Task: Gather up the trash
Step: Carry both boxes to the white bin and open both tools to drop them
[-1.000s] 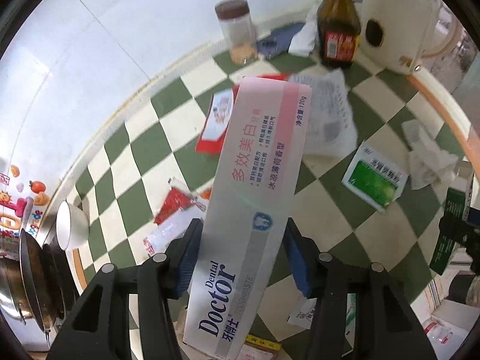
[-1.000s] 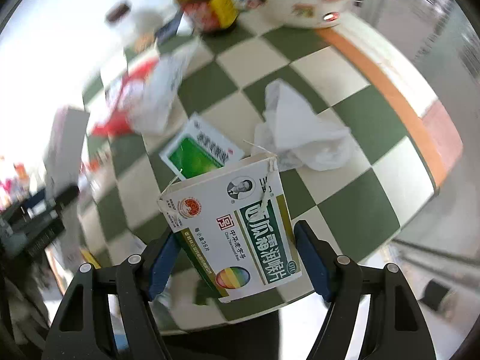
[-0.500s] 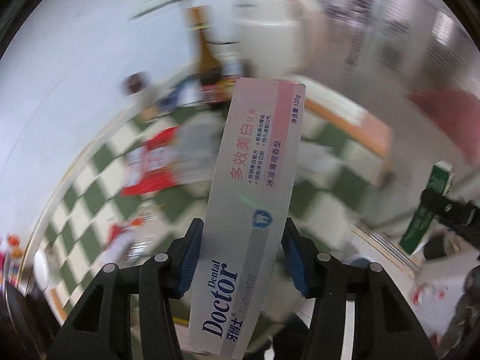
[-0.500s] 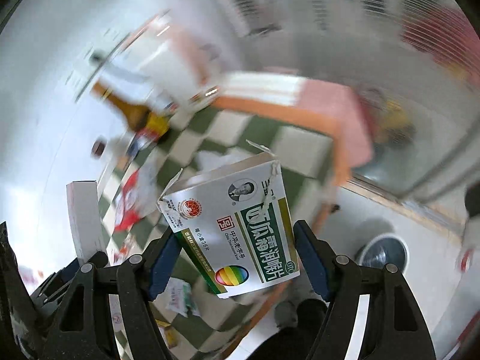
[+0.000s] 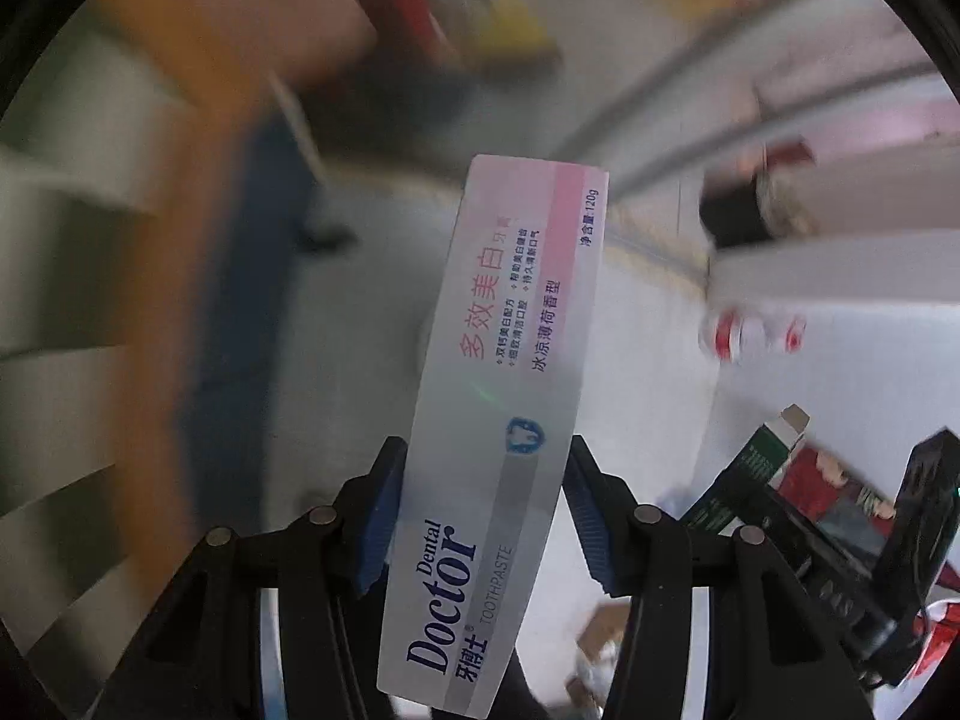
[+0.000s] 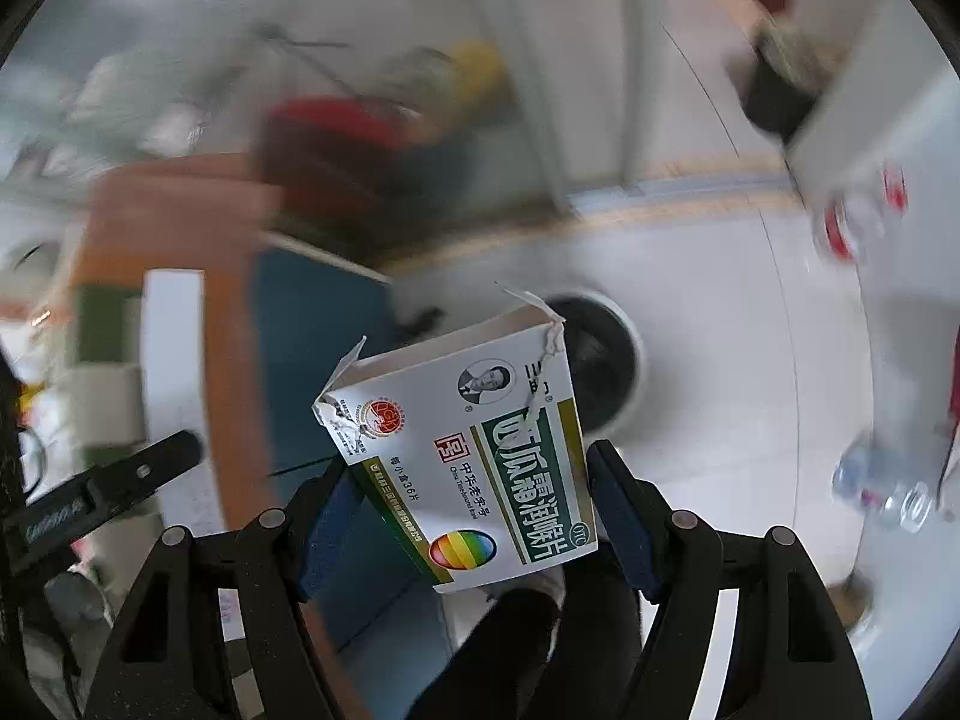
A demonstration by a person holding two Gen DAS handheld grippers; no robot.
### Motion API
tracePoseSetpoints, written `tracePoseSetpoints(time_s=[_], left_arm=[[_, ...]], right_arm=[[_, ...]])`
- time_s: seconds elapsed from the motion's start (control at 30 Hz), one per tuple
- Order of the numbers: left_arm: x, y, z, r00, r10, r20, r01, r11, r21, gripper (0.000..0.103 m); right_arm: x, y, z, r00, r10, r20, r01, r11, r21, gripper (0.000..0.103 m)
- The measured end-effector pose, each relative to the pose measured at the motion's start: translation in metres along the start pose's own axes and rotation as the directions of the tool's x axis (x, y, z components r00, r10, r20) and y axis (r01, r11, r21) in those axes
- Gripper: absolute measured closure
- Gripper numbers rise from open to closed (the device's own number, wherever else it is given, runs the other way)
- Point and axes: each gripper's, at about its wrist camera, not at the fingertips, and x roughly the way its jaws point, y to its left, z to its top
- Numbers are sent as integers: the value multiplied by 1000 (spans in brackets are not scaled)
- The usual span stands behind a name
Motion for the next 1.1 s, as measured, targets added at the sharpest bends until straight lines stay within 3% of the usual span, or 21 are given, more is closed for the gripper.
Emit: tracePoseSetpoints(time_s=[0.13, 0.3, 0.37, 0.4, 0.43, 0.47, 0.53, 0.63, 0.7, 0.83, 0.87, 1.1], left_arm=[[160, -10, 42, 984, -25, -174, 24, 1000, -7, 54], [294, -10, 76, 958, -40, -284, 36, 999, -21, 51], [313, -14, 82, 960, -24, -277, 20, 1000, -16, 25], [321, -10, 83, 963, -13, -269, 10, 1000, -14, 5], [326, -5, 83, 965, -7, -261, 1, 1000, -20, 0], [327, -4, 84, 966, -2, -259, -4, 1000, -26, 0], [325, 6, 77, 970, 32, -243, -40, 999, -25, 0], [305, 11, 66, 978, 131, -163, -129, 991, 21, 0], [288, 9, 60, 977, 206, -62, -203, 978, 53, 0], [255, 0, 44, 943, 323, 81, -330, 938, 105, 0], [244, -3, 38, 935, 340, 102, -350, 931, 107, 0], [164, -15, -1, 929, 335, 155, -354, 929, 112, 0]], right_arm=[[105, -71, 18, 998, 10, -54, -5, 996, 89, 28], [227, -125, 29, 989, 60, -134, -36, 984, 175, 28], [262, -136, 33, 983, 81, -166, -49, 980, 192, 28], [275, -142, 34, 980, 90, -180, -53, 979, 197, 27], [291, -147, 35, 977, 93, -193, -53, 978, 202, 26], [302, -149, 37, 975, 94, -201, -53, 978, 201, 25], [316, -149, 36, 974, 81, -211, -40, 980, 193, 0], [314, -148, 38, 980, 63, -188, -29, 983, 179, 0], [306, -143, 34, 985, 28, -168, -1, 987, 159, 0], [281, -132, 34, 988, -92, -123, 102, 991, 81, 0], [273, -127, 32, 987, -118, -110, 125, 990, 64, 0], [186, -95, 18, 981, -195, -11, 195, 981, -9, 0]])
